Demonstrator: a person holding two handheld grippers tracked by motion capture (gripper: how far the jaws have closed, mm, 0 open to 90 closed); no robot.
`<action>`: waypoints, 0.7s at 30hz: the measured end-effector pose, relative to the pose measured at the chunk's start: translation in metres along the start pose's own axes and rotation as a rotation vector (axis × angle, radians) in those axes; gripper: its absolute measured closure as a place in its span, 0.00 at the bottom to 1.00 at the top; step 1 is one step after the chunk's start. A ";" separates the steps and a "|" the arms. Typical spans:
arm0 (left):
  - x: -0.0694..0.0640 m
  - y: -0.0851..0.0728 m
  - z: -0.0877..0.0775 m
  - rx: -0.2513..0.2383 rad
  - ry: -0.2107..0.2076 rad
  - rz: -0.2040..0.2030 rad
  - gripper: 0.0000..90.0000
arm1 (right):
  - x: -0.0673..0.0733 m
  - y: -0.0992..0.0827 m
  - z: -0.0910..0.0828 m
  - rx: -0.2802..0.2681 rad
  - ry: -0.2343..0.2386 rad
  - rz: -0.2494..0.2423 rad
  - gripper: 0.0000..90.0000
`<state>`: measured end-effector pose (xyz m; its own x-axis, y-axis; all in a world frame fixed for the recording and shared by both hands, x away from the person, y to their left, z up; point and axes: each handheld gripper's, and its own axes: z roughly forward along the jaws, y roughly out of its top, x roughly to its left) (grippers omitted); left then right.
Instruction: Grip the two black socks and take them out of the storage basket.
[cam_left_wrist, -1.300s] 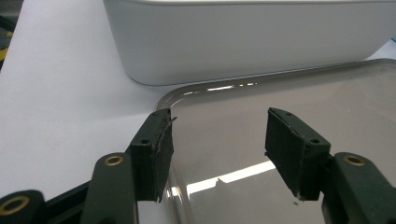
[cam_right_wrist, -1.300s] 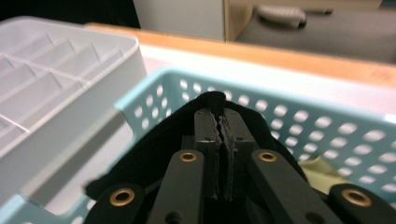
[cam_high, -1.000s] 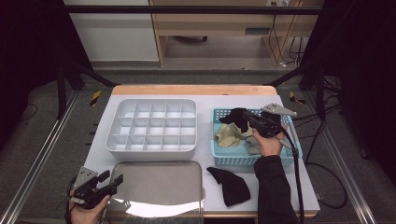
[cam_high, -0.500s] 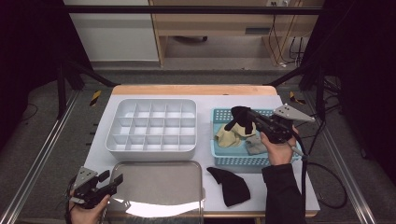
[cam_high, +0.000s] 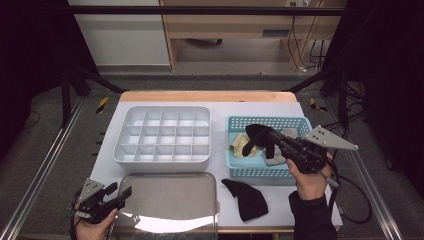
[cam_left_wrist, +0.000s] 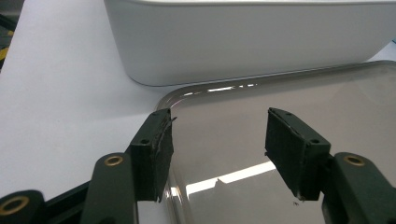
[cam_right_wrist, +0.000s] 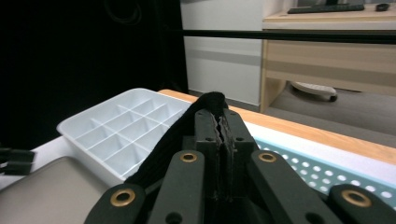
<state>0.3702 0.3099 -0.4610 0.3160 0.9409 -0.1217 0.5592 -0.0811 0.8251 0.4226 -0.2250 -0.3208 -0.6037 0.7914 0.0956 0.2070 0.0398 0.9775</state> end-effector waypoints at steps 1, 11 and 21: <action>0.000 0.000 0.000 0.000 0.000 0.000 0.45 | 0.002 -0.001 -0.003 0.002 0.008 -0.002 0.96; 0.000 0.000 -0.001 -0.005 0.000 0.000 0.45 | 0.019 -0.016 -0.040 0.000 0.059 0.008 0.96; 0.000 0.000 -0.001 -0.007 0.002 0.001 0.45 | 0.024 -0.037 -0.054 0.050 0.074 0.016 0.96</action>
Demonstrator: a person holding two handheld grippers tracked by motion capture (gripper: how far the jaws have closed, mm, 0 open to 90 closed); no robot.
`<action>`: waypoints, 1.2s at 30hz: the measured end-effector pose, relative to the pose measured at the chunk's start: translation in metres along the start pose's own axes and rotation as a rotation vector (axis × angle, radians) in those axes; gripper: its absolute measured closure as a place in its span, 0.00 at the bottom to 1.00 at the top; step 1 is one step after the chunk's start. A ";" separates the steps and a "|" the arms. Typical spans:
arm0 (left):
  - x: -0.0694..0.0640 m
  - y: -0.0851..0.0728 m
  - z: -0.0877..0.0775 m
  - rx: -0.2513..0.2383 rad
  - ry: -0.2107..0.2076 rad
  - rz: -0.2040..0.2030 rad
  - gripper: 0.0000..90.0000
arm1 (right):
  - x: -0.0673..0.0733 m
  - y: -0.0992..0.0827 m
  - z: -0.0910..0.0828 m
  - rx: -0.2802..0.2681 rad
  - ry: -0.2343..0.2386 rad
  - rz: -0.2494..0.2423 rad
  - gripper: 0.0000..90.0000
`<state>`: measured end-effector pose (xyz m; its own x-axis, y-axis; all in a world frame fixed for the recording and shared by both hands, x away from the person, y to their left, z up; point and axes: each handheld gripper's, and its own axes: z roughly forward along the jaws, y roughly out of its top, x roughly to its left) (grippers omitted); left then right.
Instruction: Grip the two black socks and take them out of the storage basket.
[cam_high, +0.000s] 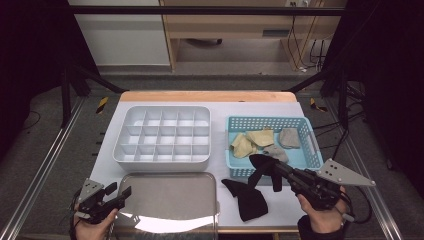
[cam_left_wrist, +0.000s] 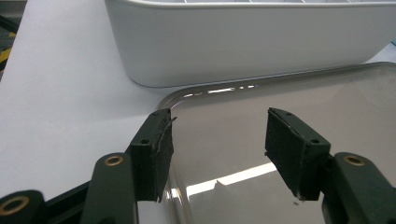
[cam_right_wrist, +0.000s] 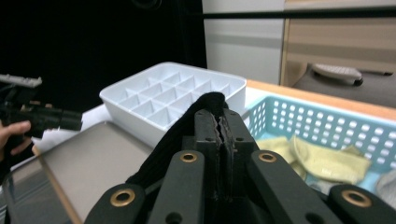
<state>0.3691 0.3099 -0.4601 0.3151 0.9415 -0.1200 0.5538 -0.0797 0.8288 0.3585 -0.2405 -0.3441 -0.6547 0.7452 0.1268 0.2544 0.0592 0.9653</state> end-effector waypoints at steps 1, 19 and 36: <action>0.000 0.000 0.000 0.000 0.000 0.001 0.45 | 0.000 -0.002 -0.001 0.008 0.000 -0.003 0.96; -0.001 0.000 0.000 0.000 -0.002 0.005 0.45 | -0.014 -0.044 -0.018 0.102 -0.084 0.072 0.96; 0.000 0.000 -0.001 -0.005 -0.004 0.006 0.45 | -0.044 -0.085 -0.007 0.219 -0.184 0.145 0.96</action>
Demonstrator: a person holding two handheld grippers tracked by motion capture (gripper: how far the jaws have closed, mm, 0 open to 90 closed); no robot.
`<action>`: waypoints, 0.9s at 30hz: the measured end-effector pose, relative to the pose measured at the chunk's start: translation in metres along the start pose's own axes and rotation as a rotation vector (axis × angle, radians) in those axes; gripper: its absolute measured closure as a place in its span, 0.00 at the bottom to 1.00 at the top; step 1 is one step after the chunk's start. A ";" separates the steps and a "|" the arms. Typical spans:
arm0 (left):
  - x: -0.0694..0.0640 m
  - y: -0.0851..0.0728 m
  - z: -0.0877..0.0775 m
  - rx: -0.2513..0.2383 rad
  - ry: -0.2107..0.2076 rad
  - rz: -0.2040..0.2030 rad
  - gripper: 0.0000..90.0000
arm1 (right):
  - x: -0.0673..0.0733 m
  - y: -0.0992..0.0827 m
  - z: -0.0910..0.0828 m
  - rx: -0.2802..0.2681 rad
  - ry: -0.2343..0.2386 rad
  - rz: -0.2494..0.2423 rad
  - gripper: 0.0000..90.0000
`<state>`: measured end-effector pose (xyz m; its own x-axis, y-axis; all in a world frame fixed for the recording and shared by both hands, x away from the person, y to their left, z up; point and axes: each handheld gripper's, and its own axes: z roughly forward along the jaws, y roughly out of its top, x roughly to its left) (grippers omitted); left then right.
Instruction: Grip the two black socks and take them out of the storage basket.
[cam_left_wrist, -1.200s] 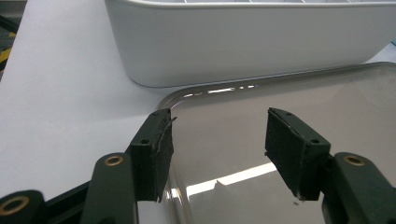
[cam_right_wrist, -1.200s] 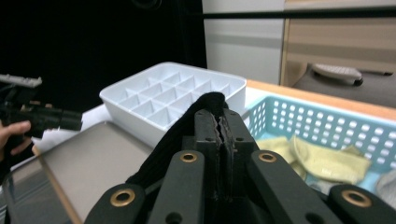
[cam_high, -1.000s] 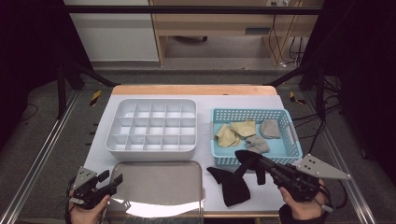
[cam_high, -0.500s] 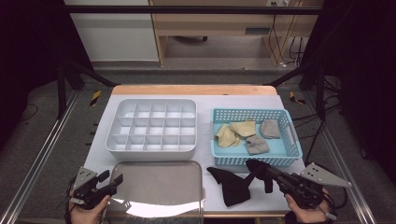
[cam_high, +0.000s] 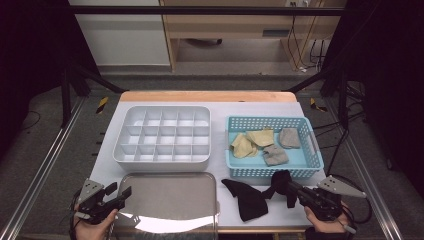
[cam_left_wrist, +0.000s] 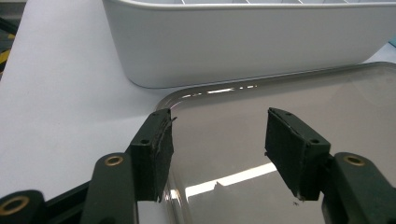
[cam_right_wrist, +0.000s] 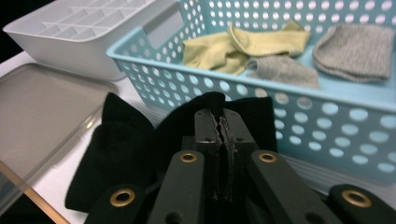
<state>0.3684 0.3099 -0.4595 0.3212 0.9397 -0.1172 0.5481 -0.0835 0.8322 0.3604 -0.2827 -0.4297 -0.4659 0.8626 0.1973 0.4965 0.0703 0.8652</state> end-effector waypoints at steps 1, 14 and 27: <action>0.000 0.000 0.000 -0.001 -0.001 -0.002 0.45 | -0.001 -0.001 0.001 0.004 -0.004 0.004 0.96; 0.000 0.000 0.000 0.001 -0.004 0.001 0.45 | -0.024 -0.022 0.019 0.092 -0.085 0.049 0.96; -0.001 0.000 0.000 0.002 -0.004 0.001 0.45 | -0.029 -0.030 0.028 0.116 -0.174 0.002 0.88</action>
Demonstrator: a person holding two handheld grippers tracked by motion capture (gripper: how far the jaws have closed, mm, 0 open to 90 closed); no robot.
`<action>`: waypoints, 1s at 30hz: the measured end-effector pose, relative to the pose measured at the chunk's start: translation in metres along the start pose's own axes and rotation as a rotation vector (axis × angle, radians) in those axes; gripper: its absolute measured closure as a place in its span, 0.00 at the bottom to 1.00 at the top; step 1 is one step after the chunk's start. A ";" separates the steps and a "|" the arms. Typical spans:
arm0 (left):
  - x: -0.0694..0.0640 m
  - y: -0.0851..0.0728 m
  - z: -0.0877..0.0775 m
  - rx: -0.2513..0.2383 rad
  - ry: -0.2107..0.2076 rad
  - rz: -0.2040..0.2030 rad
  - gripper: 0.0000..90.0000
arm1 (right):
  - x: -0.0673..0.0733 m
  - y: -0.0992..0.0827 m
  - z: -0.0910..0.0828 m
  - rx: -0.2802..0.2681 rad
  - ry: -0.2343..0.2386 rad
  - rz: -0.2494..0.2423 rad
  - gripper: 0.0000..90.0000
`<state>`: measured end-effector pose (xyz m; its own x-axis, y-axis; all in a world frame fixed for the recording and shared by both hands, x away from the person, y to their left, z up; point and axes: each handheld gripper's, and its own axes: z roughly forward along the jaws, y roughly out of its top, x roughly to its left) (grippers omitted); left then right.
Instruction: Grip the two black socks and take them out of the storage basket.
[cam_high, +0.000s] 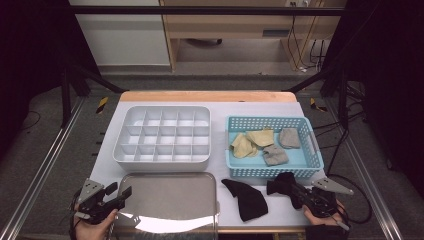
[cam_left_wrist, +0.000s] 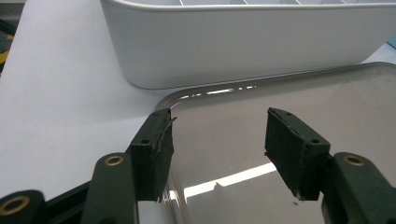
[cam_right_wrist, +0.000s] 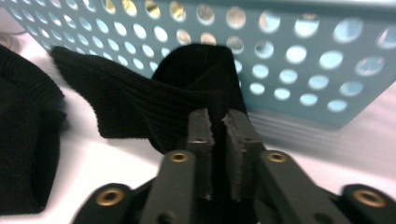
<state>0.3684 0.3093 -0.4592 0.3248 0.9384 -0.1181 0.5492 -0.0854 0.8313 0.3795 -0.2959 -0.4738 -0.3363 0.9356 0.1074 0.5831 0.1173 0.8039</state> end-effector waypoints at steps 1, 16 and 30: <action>0.000 0.000 0.000 0.000 0.001 0.001 0.45 | 0.001 0.001 -0.001 -0.008 0.002 -0.001 0.86; -0.001 0.002 0.000 -0.008 -0.005 0.004 0.49 | 0.033 0.023 -0.022 -0.177 0.100 -0.049 0.78; -0.007 0.007 -0.001 -0.020 -0.009 0.016 0.54 | 0.091 0.028 0.005 -0.126 0.293 -0.139 0.78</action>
<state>0.3690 0.3025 -0.4517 0.3406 0.9338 -0.1098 0.5285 -0.0935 0.8437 0.3692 -0.2057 -0.4444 -0.6150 0.7759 0.1405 0.4270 0.1780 0.8865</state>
